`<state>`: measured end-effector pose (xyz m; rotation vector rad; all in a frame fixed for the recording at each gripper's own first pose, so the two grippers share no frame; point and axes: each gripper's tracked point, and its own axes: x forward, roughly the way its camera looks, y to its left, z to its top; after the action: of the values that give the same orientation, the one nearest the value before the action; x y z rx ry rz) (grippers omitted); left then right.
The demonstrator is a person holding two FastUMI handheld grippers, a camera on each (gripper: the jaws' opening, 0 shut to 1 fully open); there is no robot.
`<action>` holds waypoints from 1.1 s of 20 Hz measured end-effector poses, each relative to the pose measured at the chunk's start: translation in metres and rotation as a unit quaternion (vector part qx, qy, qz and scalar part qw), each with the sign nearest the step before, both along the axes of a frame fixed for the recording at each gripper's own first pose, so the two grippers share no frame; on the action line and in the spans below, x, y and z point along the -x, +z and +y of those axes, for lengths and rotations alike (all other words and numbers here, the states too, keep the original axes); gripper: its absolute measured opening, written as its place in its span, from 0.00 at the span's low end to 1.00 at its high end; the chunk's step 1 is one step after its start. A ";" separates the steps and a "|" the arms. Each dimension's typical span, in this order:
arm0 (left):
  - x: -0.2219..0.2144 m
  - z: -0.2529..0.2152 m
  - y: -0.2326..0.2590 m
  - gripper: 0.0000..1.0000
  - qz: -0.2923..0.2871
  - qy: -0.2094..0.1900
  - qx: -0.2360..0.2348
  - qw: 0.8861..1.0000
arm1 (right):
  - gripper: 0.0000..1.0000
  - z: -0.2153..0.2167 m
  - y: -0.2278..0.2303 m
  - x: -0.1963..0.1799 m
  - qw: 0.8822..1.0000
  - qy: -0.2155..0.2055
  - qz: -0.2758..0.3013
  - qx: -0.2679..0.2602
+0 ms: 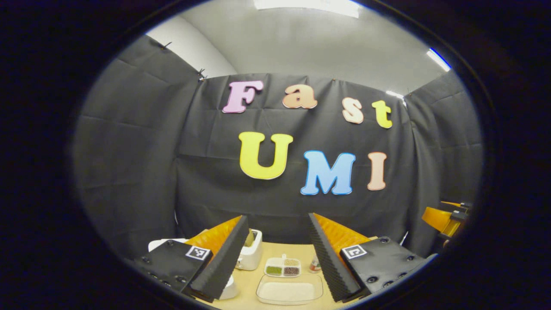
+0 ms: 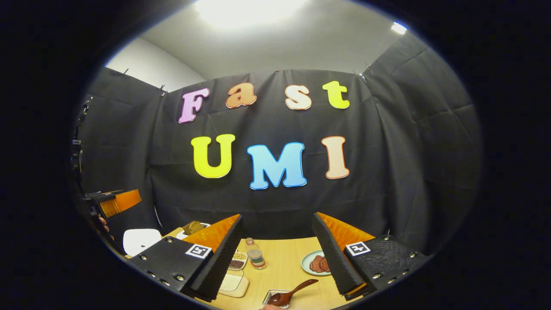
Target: Close the left gripper, press the button to open the rice cooker; take a wooden spoon from the chopstick holder with the right hand, scoop a spoonful of rice and pour it into the rice cooker, then put the wooden spoon back into the chopstick holder.
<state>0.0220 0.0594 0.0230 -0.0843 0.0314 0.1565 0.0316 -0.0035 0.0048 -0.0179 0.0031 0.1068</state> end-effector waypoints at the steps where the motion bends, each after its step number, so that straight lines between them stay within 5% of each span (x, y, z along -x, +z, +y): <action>1: 0.004 -0.008 0.001 0.95 0.001 -0.007 -0.008 1.000 | 0.98 0.002 0.003 0.001 1.000 0.001 -0.002 -0.002; 8: 0.016 -0.025 0.000 0.95 0.000 -0.037 -0.006 0.999 | 0.93 0.024 0.005 0.016 1.000 0.011 -0.010 -0.003; 22: 0.020 0.038 -0.014 0.95 0.000 -0.057 0.004 0.998 | 0.98 0.076 0.003 0.021 1.000 -0.015 -0.013 0.009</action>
<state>0.0024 0.0975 0.0094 -0.0899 0.0359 0.0429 0.0111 0.0727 0.0082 -0.0380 -0.0212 0.0774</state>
